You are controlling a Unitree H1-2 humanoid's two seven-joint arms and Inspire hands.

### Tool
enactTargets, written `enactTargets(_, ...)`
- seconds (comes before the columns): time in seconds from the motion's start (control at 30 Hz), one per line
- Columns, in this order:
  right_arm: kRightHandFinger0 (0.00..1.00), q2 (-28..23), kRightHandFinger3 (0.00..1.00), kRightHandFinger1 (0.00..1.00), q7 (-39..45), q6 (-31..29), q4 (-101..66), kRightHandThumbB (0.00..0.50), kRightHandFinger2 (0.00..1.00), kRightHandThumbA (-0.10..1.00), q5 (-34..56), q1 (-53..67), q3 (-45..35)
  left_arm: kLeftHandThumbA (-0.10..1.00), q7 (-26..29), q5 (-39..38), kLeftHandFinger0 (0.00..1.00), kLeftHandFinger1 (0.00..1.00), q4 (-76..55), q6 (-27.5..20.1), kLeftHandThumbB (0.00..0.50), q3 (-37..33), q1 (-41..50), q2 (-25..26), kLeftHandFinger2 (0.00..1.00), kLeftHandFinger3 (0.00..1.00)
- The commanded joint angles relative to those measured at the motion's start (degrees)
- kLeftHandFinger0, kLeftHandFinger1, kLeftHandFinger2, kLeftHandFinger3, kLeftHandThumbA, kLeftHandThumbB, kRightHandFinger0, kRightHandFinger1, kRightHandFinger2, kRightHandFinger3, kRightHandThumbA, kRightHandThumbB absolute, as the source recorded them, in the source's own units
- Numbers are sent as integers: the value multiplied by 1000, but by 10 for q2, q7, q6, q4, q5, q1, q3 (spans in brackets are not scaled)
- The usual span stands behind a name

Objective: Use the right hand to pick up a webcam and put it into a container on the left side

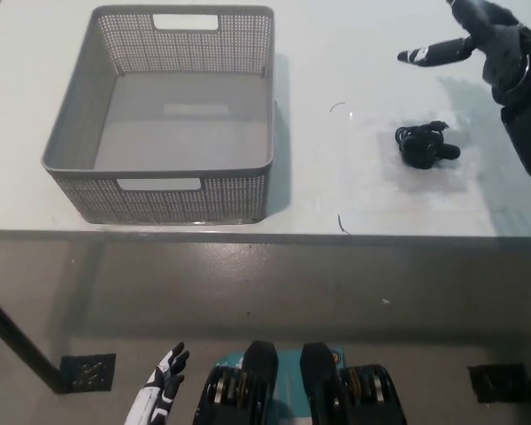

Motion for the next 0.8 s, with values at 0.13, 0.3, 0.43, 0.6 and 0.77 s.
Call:
enactTargets(0.13,1000,11,1000,1000,-26,-27,27,500,1000,856,19,-22,10,1000,-7,-8,1000,1000,5,-22,500,-1,-6,6,1000,1000)
enactTargets(0.3,1000,25,1000,1000,-31,-41,53,500,1000,884,21,-17,20,1000,-1,1,1000,1000,11,-22,498,-3,-9,9,1000,1000)
enactTargets(0.43,1000,39,1000,1000,-36,-42,78,500,1000,849,27,-11,23,1000,0,0,988,1000,15,-22,500,-4,-7,8,1000,1000)
enactTargets(0.6,1000,52,1000,1000,-44,-51,103,500,1000,846,38,2,22,1000,1,0,986,1000,20,-22,500,-3,-9,7,1000,1000)
enactTargets(0.77,1000,62,1000,1000,-55,-50,119,500,1000,840,32,14,34,1000,2,2,1000,1000,18,-22,500,-5,-7,9,1000,1000)
